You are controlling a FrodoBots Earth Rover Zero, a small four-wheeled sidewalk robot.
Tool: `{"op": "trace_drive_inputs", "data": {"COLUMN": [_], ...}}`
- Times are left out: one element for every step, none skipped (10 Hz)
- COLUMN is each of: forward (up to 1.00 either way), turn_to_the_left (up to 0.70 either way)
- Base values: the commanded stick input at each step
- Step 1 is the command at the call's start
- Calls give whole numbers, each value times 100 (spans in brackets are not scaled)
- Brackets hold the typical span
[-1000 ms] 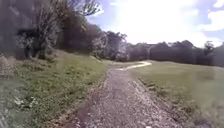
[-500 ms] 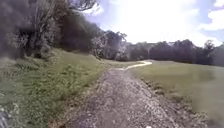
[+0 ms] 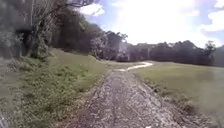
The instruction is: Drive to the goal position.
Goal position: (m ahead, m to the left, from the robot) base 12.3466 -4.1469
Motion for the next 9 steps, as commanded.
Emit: {"op": "trace_drive_inputs", "data": {"forward": [70, 70, 70, 70, 70, 70, 70, 70, 70], "turn_to_the_left": [0, 0, 0, 0, 0, 0, 0, 0, 0]}}
